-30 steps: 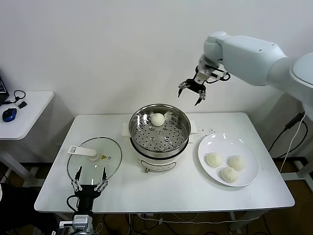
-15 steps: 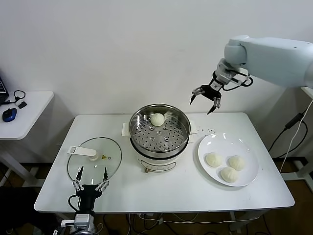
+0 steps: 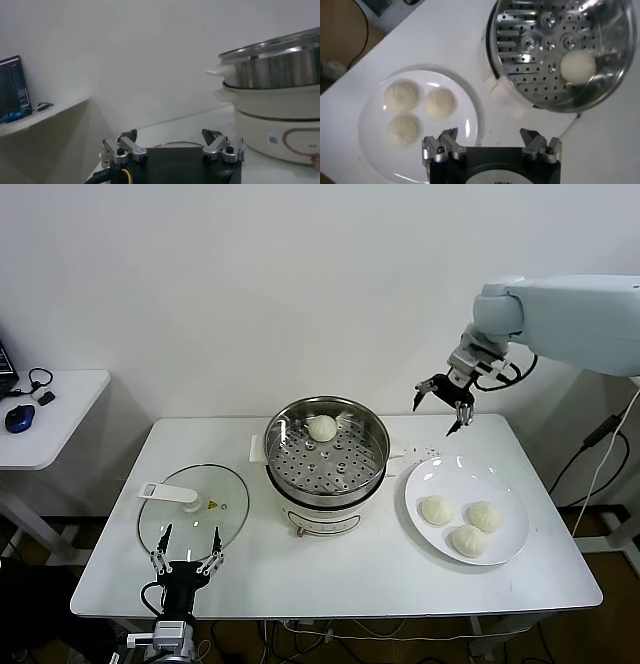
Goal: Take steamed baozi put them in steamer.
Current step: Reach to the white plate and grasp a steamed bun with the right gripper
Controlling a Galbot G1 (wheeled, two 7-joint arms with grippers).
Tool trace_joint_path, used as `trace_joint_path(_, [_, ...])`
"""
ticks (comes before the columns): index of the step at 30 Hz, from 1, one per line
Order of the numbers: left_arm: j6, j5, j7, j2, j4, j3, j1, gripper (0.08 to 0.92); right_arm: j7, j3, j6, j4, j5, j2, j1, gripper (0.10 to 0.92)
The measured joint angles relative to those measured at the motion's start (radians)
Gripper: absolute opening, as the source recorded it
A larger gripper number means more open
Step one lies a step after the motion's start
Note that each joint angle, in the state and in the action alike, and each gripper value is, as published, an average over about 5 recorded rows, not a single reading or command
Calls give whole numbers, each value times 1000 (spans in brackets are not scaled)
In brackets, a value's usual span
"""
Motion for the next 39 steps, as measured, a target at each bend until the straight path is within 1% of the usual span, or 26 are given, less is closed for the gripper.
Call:
trace_joint_path(5, [-3, -3, 0, 0, 5, -3, -2, 823, 9, -33, -113, 51, 53, -17, 4, 823])
trace_joint_path(12, [-4, -6, 1, 0, 8, -1, -6, 823, 64, -40, -315, 115, 117, -45, -18, 823])
trace_joint_path(20, [-3, -8, 2, 0, 10, -4, -9, 823, 104, -21, -500, 144, 147, -76, -67, 823])
trace_joint_path(28, [-4, -9, 2, 0, 21, -8, -9, 823, 109, 23, -580, 139, 146, -91, -138, 823])
trace_joint_path(39, [-10, -5, 1, 0, 31, -20, -9, 823, 102, 81, -618, 102, 96, -95, -242, 823])
